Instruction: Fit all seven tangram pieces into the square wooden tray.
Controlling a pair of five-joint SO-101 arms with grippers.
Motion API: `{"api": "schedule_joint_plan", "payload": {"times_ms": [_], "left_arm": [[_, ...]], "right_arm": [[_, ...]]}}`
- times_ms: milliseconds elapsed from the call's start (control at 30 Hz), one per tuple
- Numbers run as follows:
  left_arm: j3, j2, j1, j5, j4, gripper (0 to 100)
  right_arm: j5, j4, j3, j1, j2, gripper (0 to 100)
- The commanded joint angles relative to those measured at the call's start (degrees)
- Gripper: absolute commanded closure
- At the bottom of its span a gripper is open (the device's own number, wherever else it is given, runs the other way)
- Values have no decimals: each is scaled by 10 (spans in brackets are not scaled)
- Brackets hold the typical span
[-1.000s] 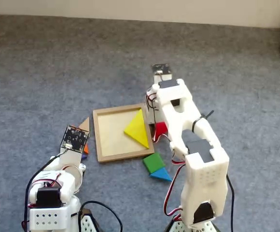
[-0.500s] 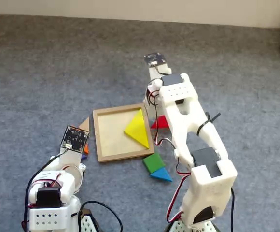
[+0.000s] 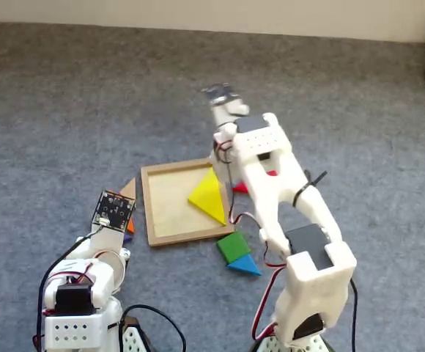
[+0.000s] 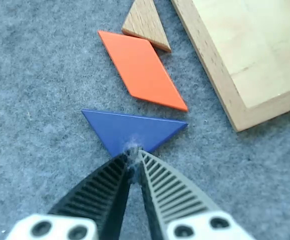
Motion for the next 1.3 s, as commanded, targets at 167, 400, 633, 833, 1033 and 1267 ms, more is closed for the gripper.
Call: {"api": "schedule_joint_plan", "payload": {"times_ms": [167,400,633,833,1033,1267], "left_arm": [[12,-3,-6,4,3,991],[12,-3,-6,4,3,991],[12,-3,-6,4,3,991],[12,-3,-6,4,3,991],[12,-3,-6,4,3,991],[12,-3,-6,4,3,991]], "right_arm": [[-273,4,-20,33,-35,691],[-359,4,-12,40,-7,690],[-427,4,-29,41,82,689],[-429,7,-69,73,89,689],[-429,3,-69,86,92,689],[-425,-21,-69,85,116,689]]}}
